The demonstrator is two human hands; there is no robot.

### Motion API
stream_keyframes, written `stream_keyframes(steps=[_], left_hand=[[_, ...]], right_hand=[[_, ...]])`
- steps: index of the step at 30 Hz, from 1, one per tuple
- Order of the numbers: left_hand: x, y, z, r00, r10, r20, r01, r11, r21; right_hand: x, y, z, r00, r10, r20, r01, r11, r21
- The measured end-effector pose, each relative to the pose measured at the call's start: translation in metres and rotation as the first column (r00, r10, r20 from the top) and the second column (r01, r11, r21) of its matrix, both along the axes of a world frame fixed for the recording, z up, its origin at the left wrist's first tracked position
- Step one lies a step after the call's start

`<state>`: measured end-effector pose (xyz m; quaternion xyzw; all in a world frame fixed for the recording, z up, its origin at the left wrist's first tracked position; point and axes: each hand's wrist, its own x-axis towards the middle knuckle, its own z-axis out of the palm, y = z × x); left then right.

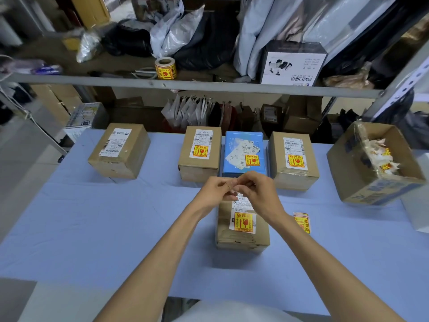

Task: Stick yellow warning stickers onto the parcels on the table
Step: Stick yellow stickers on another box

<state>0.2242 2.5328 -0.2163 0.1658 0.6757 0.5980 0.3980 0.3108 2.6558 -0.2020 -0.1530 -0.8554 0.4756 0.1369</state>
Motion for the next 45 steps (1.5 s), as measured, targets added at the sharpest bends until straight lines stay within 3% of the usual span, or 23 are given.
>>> stream_keyframes(steps=[4, 11, 16, 18, 22, 31, 38, 45], left_hand=[[-0.005, 0.002, 0.000, 0.990, 0.075, 0.122, -0.089, 0.989, 0.116], [-0.004, 0.023, 0.007, 0.976, 0.213, 0.051, -0.218, 0.965, 0.143], [-0.012, 0.036, 0.009, 0.946, 0.318, -0.056, -0.310, 0.943, 0.124], [-0.019, 0.037, 0.010, 0.954, 0.294, -0.063, -0.285, 0.951, 0.121], [-0.024, 0.041, 0.015, 0.967, 0.227, -0.115, -0.214, 0.969, 0.122], [-0.024, 0.040, 0.017, 0.980, 0.160, -0.121, -0.150, 0.985, 0.090], [-0.024, 0.044, 0.017, 0.895, 0.062, -0.442, -0.101, 0.993, -0.066], [-0.016, 0.054, 0.018, 0.935, 0.100, -0.341, -0.092, 0.995, 0.040]], right_hand=[[-0.007, 0.012, -0.001, 0.998, -0.052, 0.032, 0.054, 0.998, -0.037], [-0.011, 0.025, 0.007, 0.964, -0.247, -0.092, 0.229, 0.957, -0.176], [-0.014, 0.024, 0.012, 0.984, -0.154, -0.091, 0.130, 0.965, -0.229], [-0.018, 0.029, 0.014, 0.991, -0.114, -0.074, 0.092, 0.963, -0.254], [-0.022, 0.037, 0.012, 0.972, -0.223, -0.071, 0.180, 0.906, -0.382], [-0.025, 0.038, 0.001, 0.968, -0.249, -0.044, 0.231, 0.941, -0.250], [-0.021, 0.033, 0.002, 0.966, -0.253, -0.045, 0.240, 0.951, -0.197], [-0.018, 0.037, 0.003, 0.919, -0.371, -0.135, 0.351, 0.924, -0.155]])
